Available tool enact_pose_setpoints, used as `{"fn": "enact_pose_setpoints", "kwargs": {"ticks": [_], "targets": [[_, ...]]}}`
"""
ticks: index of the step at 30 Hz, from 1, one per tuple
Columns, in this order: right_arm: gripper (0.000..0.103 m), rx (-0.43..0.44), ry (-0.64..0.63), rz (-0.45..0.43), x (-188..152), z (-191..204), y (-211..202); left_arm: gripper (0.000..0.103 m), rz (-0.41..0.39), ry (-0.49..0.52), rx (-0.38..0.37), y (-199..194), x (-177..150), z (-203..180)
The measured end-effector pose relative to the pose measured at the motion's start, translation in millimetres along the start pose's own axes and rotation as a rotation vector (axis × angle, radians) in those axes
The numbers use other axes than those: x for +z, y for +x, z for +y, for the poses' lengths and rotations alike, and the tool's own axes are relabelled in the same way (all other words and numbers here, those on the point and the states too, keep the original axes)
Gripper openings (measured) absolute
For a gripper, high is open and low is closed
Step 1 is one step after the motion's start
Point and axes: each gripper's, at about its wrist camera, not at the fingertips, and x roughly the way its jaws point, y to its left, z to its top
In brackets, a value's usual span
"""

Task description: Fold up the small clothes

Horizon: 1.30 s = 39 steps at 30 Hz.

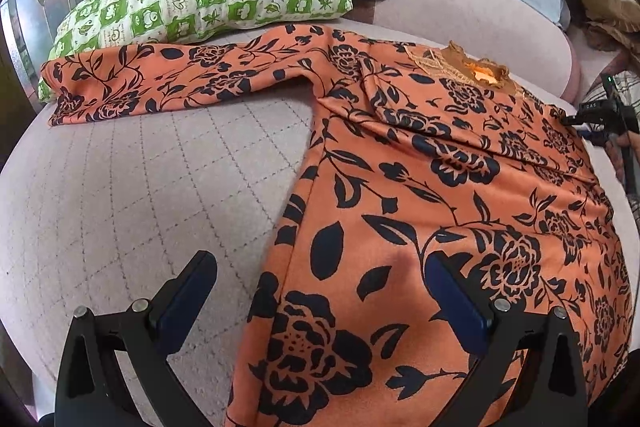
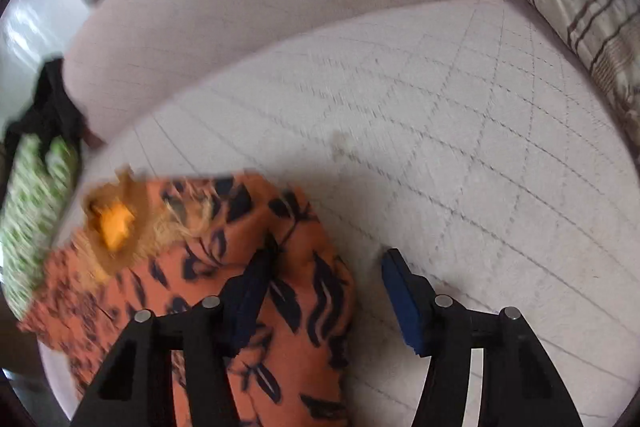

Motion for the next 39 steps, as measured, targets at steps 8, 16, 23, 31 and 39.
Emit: {"fn": "enact_pose_setpoints", "kwargs": {"ticks": [8,16,23,31,39], "targets": [[0.001,-0.163,0.041,-0.057,-1,6,1,0.103,0.006,0.012,0.003,2,-1,-2],[0.007,0.048,-0.007,-0.267,-33,63,-58,0.103,-0.018,0.0,-0.001,-3,1,-1],[0.003,0.072,0.174,-0.079,-49,31,5,0.103,-0.073,-0.036,0.012,-17,4,13],[0.084,0.014,0.014,0.008,-95,89,2,0.103,-0.101,-0.292,-0.096,-39,34,77],[0.079,0.064,-0.094,-0.173,-141,135,-79,0.103,-0.202,-0.725,-0.149,-6,85,234]]}}
